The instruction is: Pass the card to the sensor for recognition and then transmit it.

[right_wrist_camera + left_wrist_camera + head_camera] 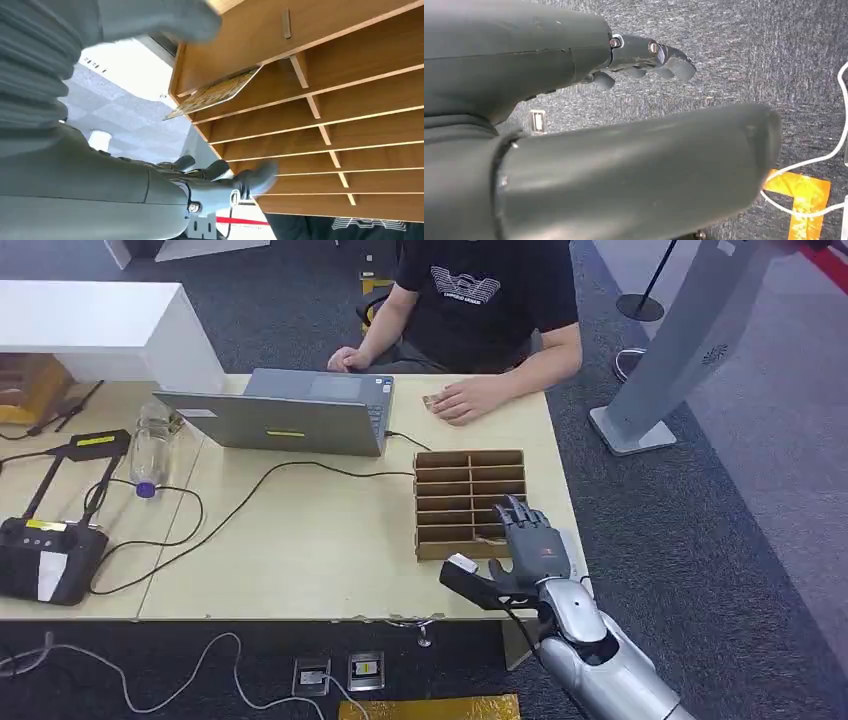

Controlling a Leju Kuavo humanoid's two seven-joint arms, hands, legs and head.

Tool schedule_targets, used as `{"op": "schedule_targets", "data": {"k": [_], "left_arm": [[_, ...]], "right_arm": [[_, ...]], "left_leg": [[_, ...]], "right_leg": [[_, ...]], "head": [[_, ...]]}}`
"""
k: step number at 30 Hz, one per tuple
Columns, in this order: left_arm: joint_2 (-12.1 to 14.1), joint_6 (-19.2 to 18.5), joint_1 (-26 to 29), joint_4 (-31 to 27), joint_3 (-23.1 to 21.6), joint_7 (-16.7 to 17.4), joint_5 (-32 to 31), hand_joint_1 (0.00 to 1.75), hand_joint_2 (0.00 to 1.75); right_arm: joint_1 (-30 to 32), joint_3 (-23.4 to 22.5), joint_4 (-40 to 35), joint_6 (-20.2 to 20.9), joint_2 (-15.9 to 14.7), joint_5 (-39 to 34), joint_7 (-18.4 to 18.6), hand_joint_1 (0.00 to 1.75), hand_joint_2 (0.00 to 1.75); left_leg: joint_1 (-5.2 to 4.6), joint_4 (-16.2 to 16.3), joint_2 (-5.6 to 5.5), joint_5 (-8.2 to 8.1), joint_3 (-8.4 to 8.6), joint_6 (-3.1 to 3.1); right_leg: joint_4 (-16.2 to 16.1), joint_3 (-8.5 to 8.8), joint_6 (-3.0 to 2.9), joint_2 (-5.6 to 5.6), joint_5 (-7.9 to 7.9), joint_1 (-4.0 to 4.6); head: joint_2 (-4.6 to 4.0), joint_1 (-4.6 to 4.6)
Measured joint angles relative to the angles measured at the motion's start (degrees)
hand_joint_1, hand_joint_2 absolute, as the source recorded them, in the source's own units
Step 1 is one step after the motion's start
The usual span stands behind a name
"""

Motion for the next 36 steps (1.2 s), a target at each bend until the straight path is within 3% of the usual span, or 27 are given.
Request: {"op": "schedule_targets", "data": {"k": [36], "left_arm": [[0.7, 0.1, 0.0, 0.0, 0.0, 0.4, 0.3, 0.0, 0.0]], "right_arm": [[-0.8, 0.0, 1.0, -0.3, 0.0, 1.0, 0.2, 1.75, 1.75]], "left_leg": [[0.0, 0.0, 0.02, 0.0, 0.03, 0.0]], "right_leg": [[0.0, 0.01, 0.0, 0.01, 0.0, 0.0]], "head": [[0.0, 0.0]]}}
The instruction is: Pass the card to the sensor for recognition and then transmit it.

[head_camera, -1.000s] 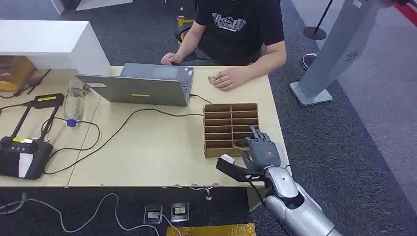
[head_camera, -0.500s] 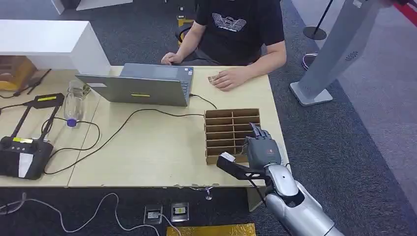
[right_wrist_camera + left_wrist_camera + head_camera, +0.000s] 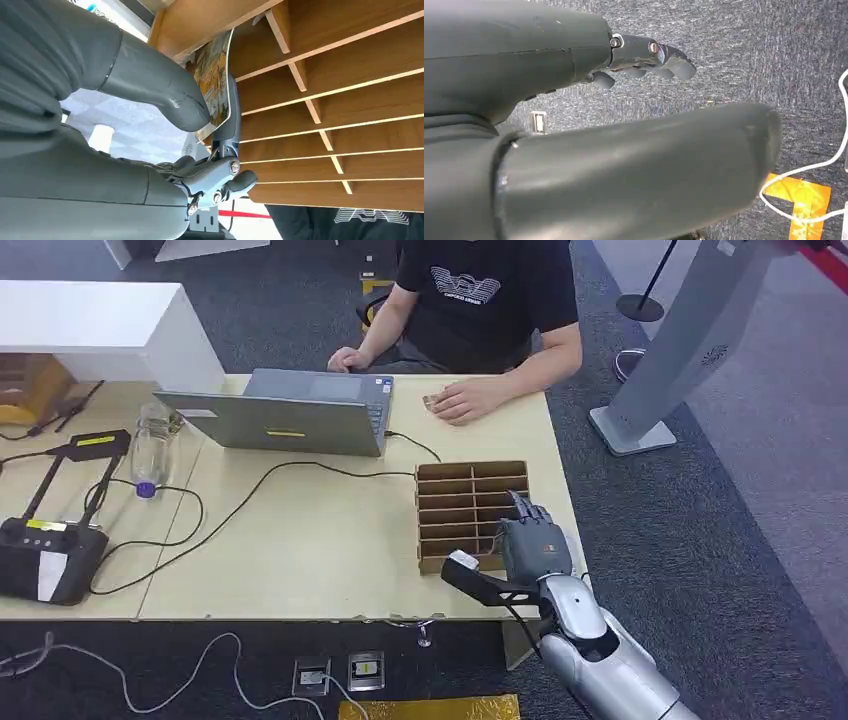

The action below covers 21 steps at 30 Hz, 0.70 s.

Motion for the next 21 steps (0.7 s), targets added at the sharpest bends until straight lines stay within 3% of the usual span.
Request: {"op": "schedule_targets", "data": {"k": [8, 16, 21], "left_arm": [[0.0, 0.6, 0.0, 0.0, 0.0, 0.0, 0.4, 0.0, 0.0], [0.3, 0.4, 0.0, 0.0, -0.2, -2.0, -0.5, 0.0, 0.0], [0.3, -0.2, 0.0, 0.0, -1.1, -2.7, -1.4, 0.0, 0.0]], "right_arm": [[-0.3, -0.4, -0.7, -2.1, 0.0, 2.7, -0.6, 1.75, 1.75], [-7.2, -7.1, -15.1, 5.7, 1.5, 7.3, -4.1, 1.75, 1.75], [-10.8, -10.8, -21.9, 7.1, 2.1, 6.8, -5.6, 1.75, 1.75]], "left_leg": [[0.0, 0.0, -0.01, 0.02, -0.02, -0.02], [0.0, 0.0, -0.01, 0.05, 0.01, -0.06], [0.01, 0.0, -0.04, 0.05, 0.0, -0.06]], "right_leg": [[0.0, 0.02, 0.0, -0.01, 0.01, 0.0], [0.1, -0.01, -0.01, -0.02, 0.02, 0.0], [0.1, 0.0, -0.02, -0.03, 0.01, 0.01]], "head": [[0.0, 0.0], [0.0, 0.0], [0.0, 0.0]]}}
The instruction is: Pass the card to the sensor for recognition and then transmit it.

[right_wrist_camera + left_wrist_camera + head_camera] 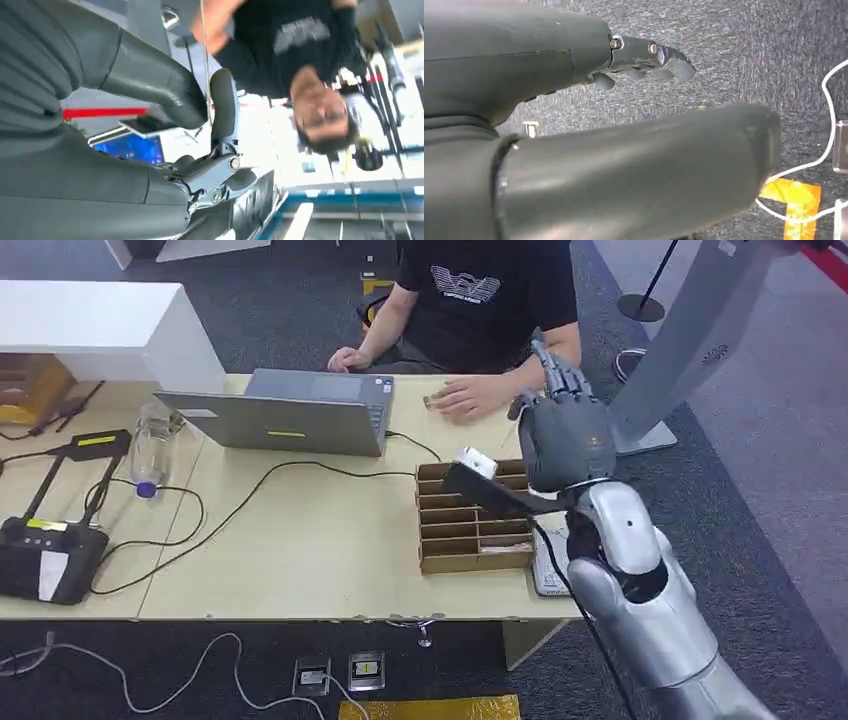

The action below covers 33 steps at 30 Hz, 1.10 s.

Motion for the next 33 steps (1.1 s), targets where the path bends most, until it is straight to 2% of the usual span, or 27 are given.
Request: {"op": "schedule_targets", "data": {"k": [12, 16, 20, 25, 33], "left_arm": [[0.0, -0.3, 0.0, 0.0, -1.2, 0.0, -0.9, 0.0, 0.0], [0.0, -0.6, 0.0, 0.0, -1.6, 0.0, -1.1, 0.0, 0.0], [-0.1, -0.9, -0.2, 0.0, -1.9, 0.0, -1.5, 0.0, 0.0], [-0.1, -1.0, -0.3, 0.0, -2.7, 0.2, -1.6, 0.0, 0.0], [0.0, -1.2, -0.3, 0.0, -3.2, 0.5, -1.7, 0.0, 0.0]], "right_arm": [[-0.9, -2.9, -3.4, -1.4, 1.1, 0.4, -1.3, 1.75, 1.75], [-1.9, -3.6, -1.2, -3.8, 1.3, 1.9, -3.0, 1.75, 1.75], [-5.6, -3.6, 6.9, -7.8, 1.3, 3.7, -5.1, 1.75, 1.75], [-15.0, -3.0, 24.3, -14.7, 2.2, 5.7, -8.1, 1.75, 1.75], [-23.1, -1.7, 45.6, -19.7, 4.5, 5.7, -8.9, 1.75, 1.75]], "left_leg": [[0.01, 0.0, 0.01, -0.01, 0.0, 0.0], [0.01, 0.0, 0.01, -0.01, -0.02, 0.0], [0.01, 0.0, 0.0, 0.0, -0.06, 0.0], [0.01, 0.0, -0.15, 0.05, -0.09, 0.01], [0.05, 0.0, -0.19, 0.05, -0.13, 0.0]], "right_leg": [[0.0, -0.01, 0.0, 0.01, 0.0, 0.0], [0.0, -0.01, -0.01, 0.01, -0.01, 0.0], [0.0, 0.0, 0.0, 0.0, 0.0, 0.0], [0.0, 0.01, 0.0, -0.11, 0.01, 0.0], [0.0, -0.04, -0.04, -0.15, -0.02, 0.04]], "head": [[0.0, 0.0], [0.0, -0.02], [0.0, 0.0], [0.0, 0.0], [0.0, 0.0]]}}
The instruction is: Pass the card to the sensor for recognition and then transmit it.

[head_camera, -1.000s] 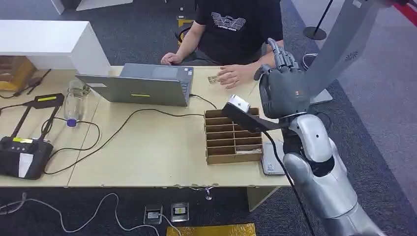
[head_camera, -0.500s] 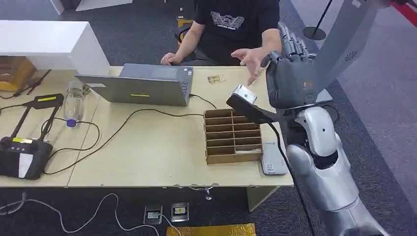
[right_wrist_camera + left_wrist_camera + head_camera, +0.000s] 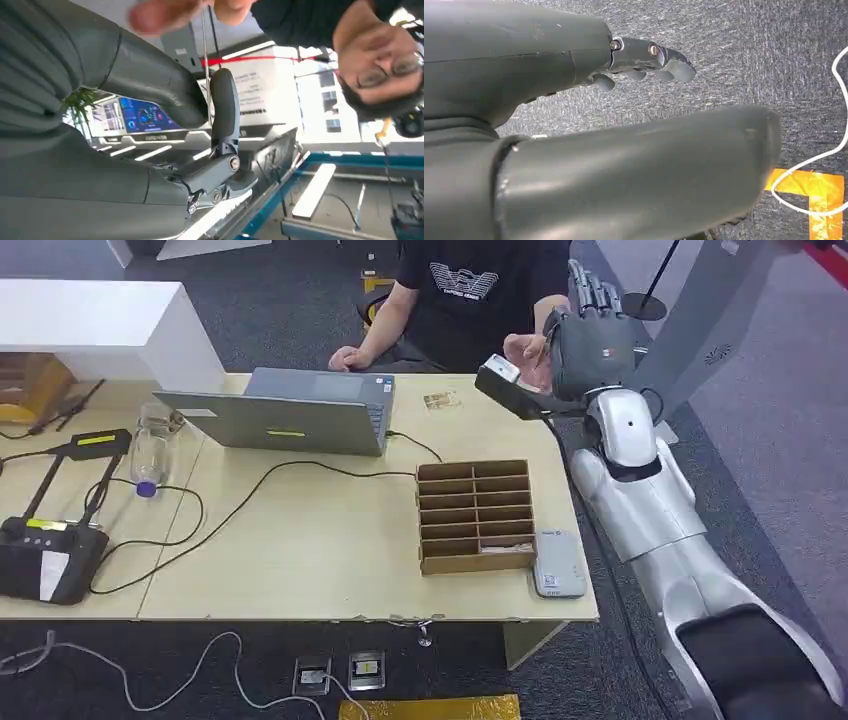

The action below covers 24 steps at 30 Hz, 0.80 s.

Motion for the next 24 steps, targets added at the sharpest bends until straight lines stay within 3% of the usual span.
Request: {"op": "schedule_targets", "data": {"k": [6, 14, 15, 16, 17, 20, 21, 24], "left_arm": [[0.0, 0.0, 0.0, 0.0, -0.8, 0.0, 0.0, 0.0, 0.0], [0.0, -0.7, -0.3, 0.0, -1.3, 0.4, -0.5, 0.0, 0.0], [0.0, -0.8, -0.3, 0.0, -1.4, 0.5, -0.5, 0.0, 0.0], [0.0, -0.9, -0.4, 0.0, -1.4, 0.6, -0.5, 0.0, 0.0], [0.0, -0.9, -0.5, 0.0, -1.4, 0.6, -0.5, 0.0, 0.0], [0.0, -0.8, -0.6, 0.0, -1.6, 0.6, -0.4, 0.0, 0.0], [0.0, -0.8, -0.6, 0.0, -1.7, 0.7, -0.3, 0.0, 0.0], [0.0, -0.7, -0.6, 0.0, -1.8, 0.6, -0.2, 0.0, 0.0]], "right_arm": [[-2.7, 1.2, 10.5, -0.7, 1.0, 1.0, 0.7, 1.75, 1.75], [-3.8, 2.2, 18.3, -1.1, 1.2, 2.5, 2.0, 1.75, 1.75], [-3.9, 2.3, 19.0, -1.2, 1.2, 2.6, 2.0, 1.47, 1.75], [-3.9, 2.3, 19.6, -1.2, 1.1, 2.6, 2.0, 0.21, 1.75], [-4.0, 2.4, 20.1, -1.2, 1.1, 2.7, 2.0, 0.0, 1.75], [-4.1, 2.6, 21.6, -1.2, 1.1, 2.9, 2.0, 0.0, 1.75], [-4.1, 2.7, 22.0, -1.2, 1.1, 3.1, 2.0, 0.0, 0.0], [-4.2, 3.0, 22.8, -0.4, 1.1, 3.6, 1.9, 0.0, 0.0]], "left_leg": [[0.0, 0.0, 0.0, 0.0, 0.0, 0.0], [0.0, 0.0, 0.01, 0.0, 0.04, 0.0], [0.0, 0.0, 0.02, 0.0, 0.05, 0.0], [0.0, 0.0, 0.02, 0.0, 0.05, 0.0], [0.0, 0.0, 0.02, 0.0, 0.05, 0.0], [0.0, 0.0, 0.03, 0.0, 0.05, 0.0], [0.0, 0.0, 0.03, 0.0, 0.05, 0.0], [0.0, 0.0, 0.03, 0.0, 0.04, 0.0]], "right_leg": [[0.0, 0.0, 0.0, -0.01, 0.0, 0.0], [0.0, -0.01, 0.0, 0.05, 0.0, 0.0], [0.0, -0.01, 0.0, 0.05, 0.0, 0.0], [0.0, -0.02, 0.0, 0.06, 0.0, 0.0], [0.0, -0.02, 0.0, 0.06, 0.0, 0.0], [0.0, -0.02, 0.0, 0.06, 0.0, 0.0], [0.0, -0.02, 0.0, 0.07, 0.0, 0.0], [0.0, -0.01, 0.0, 0.07, 0.0, 0.0]], "head": [[0.0, 0.0], [0.0, 0.0], [0.0, 0.0], [0.0, 0.0], [0.0, 0.0], [0.0, 0.0], [0.0, -0.02], [0.0, -0.02]]}}
